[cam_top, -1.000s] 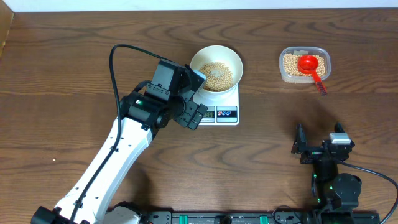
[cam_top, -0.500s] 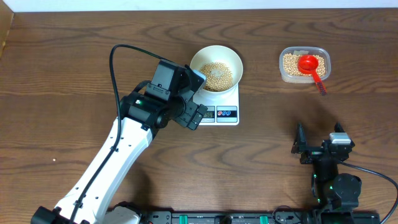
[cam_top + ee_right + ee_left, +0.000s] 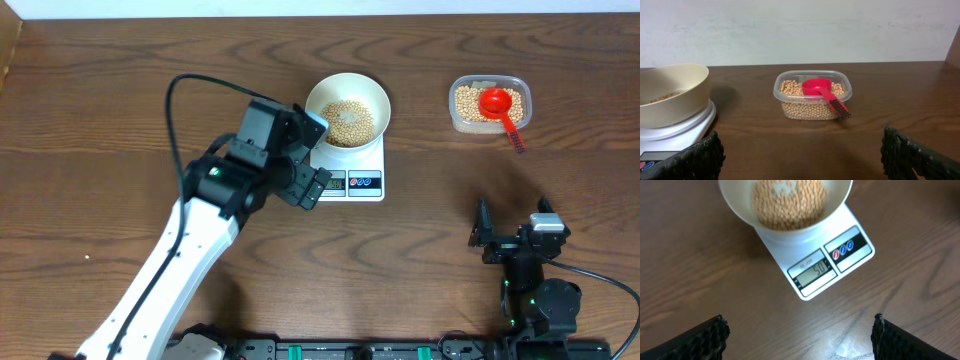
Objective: Scoop item into bowl and weigh 50g on scale
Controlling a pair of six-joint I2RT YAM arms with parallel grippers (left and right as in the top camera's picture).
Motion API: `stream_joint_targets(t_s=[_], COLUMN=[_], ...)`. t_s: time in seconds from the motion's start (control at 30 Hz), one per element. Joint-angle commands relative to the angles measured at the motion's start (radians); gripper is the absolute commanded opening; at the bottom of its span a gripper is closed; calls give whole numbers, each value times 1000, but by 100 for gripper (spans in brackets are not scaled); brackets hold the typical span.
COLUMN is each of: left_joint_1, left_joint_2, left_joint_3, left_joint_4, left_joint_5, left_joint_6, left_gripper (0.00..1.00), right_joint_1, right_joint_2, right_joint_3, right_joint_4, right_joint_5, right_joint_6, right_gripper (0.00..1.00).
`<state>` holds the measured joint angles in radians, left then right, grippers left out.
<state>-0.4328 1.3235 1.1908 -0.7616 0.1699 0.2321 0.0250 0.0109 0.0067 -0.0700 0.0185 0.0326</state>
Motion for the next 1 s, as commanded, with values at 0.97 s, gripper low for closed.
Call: stream_joint_targets(t_s=[0.97], left_joint_1=[462], left_joint_2=[-945], left_joint_3=[-814], left_joint_4=[684], left_joint_5=[-74], left_joint_6=[-28], left_gripper=[93], right_joint_1=[8], right_joint_2=[-5], right_joint_3=[-1], right_joint_4=[-5], right_joint_5=[-2], right_joint_6=[-11], right_gripper=[99])
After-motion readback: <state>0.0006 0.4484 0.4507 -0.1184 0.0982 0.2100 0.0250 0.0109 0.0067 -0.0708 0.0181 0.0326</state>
